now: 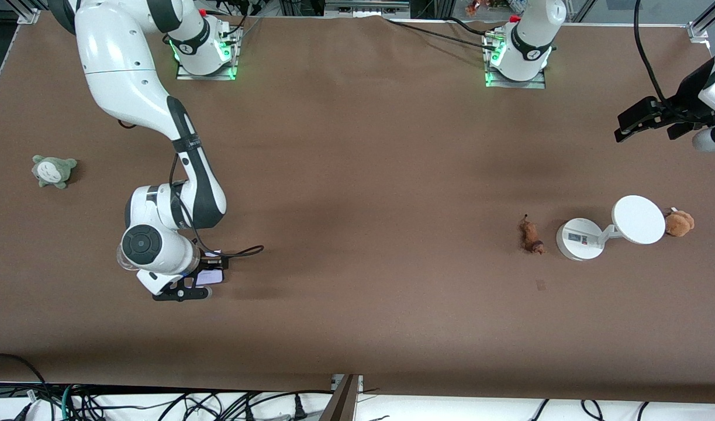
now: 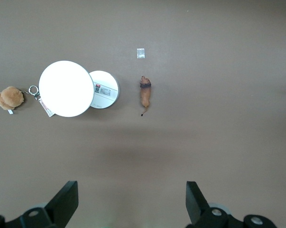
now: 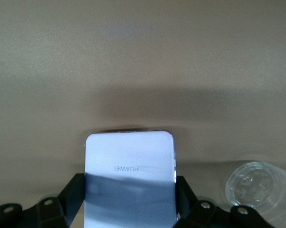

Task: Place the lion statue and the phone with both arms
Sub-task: 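Lower the white phone beside the glass cup and open the right gripper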

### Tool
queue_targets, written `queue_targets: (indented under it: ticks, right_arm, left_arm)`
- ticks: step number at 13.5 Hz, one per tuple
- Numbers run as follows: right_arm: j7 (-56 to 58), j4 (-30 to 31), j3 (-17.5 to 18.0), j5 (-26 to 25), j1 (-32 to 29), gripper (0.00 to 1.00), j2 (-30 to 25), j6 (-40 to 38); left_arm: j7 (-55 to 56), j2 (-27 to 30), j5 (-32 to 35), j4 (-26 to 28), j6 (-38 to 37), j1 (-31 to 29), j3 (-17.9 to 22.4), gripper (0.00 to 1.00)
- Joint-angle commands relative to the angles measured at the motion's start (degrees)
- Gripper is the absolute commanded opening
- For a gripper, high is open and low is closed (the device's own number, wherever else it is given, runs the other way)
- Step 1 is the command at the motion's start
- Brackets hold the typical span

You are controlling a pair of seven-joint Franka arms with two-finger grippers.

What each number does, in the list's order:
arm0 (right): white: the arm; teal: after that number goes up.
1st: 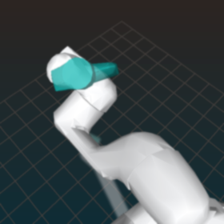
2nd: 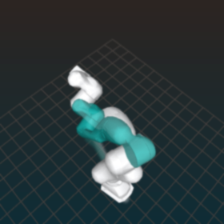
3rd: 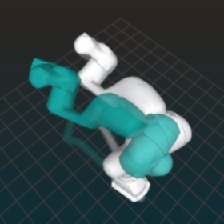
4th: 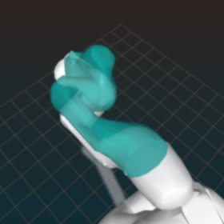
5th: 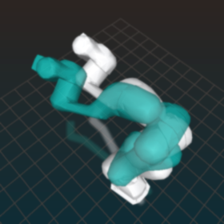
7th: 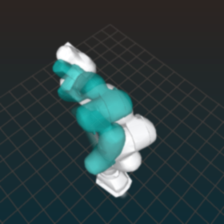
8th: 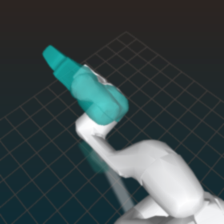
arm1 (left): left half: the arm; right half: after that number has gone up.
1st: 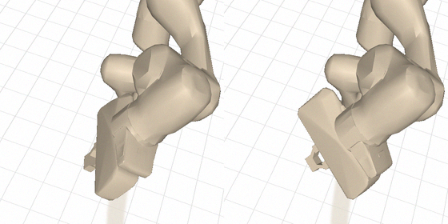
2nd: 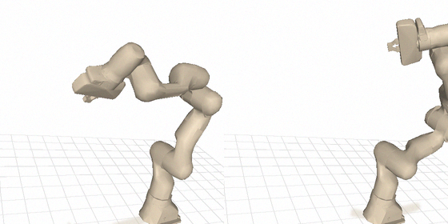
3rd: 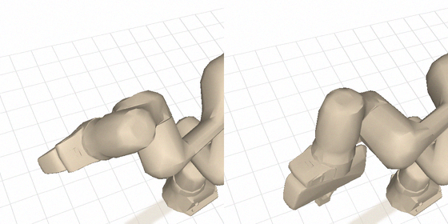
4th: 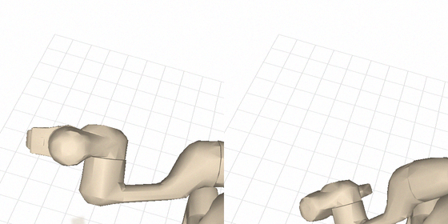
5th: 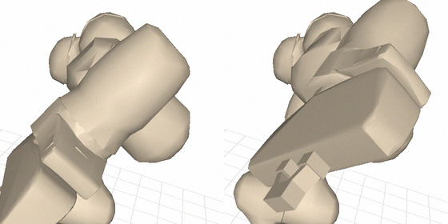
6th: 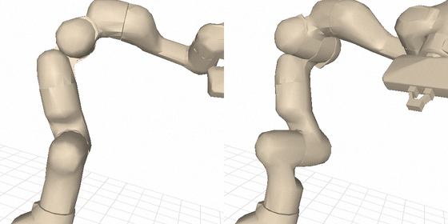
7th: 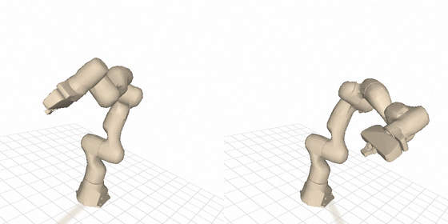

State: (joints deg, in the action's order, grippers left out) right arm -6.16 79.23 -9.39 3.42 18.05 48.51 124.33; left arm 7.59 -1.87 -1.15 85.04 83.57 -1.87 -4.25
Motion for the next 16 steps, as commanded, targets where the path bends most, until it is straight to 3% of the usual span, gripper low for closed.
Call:
queue_targets:
  ticks: [1, 7, 10, 11, 12, 13, 16]
  right_arm:
    - [0.97, 2.59, -0.28, 0.72, 0.32, 0.41, -2.19, 0.13]
    - [1.06, 4.34, -1.24, -0.08, 0.14, 0.42, -1.93, 1.44]
    - [1.15, 7.94, -1.42, -0.16, 0.15, 0.44, -1.84, 6.7]
    - [1.15, 8.21, -1.42, -0.16, 0.15, 0.54, -1.84, 7.15]
    - [0.8, 8.22, -1.42, -0.08, 0.15, 0.85, -1.84, 7.16]
    - [0.88, 7.87, -1.42, -0.08, 0.15, 1.0, -2.01, 7.16]
    - [0.71, 6.64, -1.24, 0.01, 1.72, 1.0, -3.16, 6.98]
  left_arm:
    - [-1.44, 0.64, -0.53, 1.36, 1.33, 0.03, 0.21, 1.0]
    - [-1.53, -0.59, -1.14, -2.16, 0.54, -0.67, 0.47, 1.0]
    - [-1.52, -0.68, -0.52, -1.63, -1.83, -0.41, 0.12, 1.0]
    - [-1.62, -0.68, -0.44, -1.81, -1.83, -0.41, 0.12, 1.0]
    - [-1.62, -0.68, -0.44, -1.81, -1.74, -0.32, 0.12, 1.0]
    - [-1.53, -0.68, -0.44, -1.64, -2.09, -0.32, 0.12, 1.0]
    - [-1.62, -0.68, -0.44, -1.46, -3.33, -0.5, 0.12, 1.0]
